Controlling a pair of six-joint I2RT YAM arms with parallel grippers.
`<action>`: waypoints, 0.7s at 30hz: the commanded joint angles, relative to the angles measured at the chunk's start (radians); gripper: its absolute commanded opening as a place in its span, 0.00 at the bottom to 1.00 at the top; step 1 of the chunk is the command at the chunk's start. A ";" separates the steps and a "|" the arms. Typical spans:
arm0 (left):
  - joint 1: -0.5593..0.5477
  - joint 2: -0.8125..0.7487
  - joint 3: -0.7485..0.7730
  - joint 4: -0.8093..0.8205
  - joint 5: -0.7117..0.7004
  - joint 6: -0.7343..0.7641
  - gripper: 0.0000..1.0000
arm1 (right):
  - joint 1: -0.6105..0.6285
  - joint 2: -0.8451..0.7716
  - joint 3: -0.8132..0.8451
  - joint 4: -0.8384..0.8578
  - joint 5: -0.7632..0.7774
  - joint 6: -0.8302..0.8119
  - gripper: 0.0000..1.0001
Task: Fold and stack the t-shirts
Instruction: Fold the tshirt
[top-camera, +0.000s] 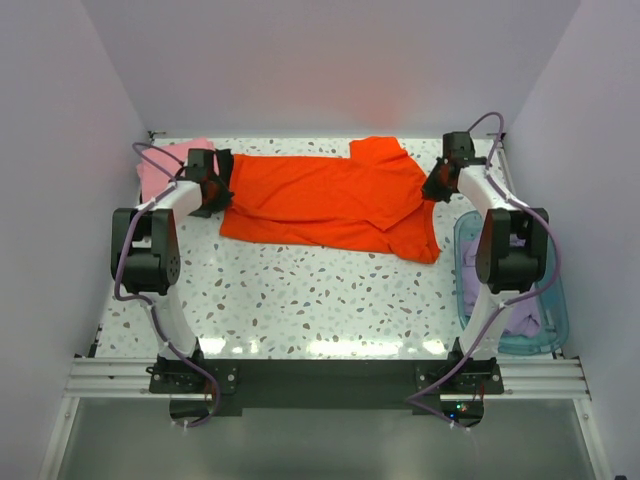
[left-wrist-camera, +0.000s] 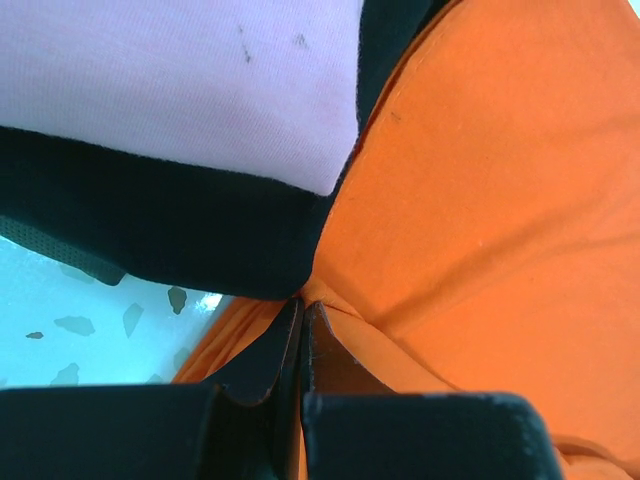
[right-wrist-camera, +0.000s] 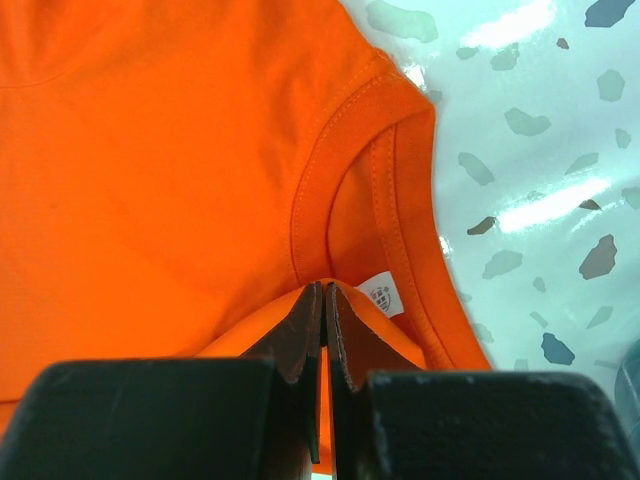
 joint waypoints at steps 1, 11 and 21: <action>0.016 -0.034 0.010 0.039 -0.018 -0.015 0.00 | -0.013 0.013 0.042 0.016 -0.005 -0.014 0.00; 0.018 -0.050 -0.019 0.083 0.002 -0.020 0.01 | -0.018 0.046 0.052 0.024 -0.015 -0.008 0.00; 0.018 -0.082 -0.048 0.227 0.093 0.005 0.46 | -0.016 0.109 0.153 0.021 -0.032 -0.014 0.03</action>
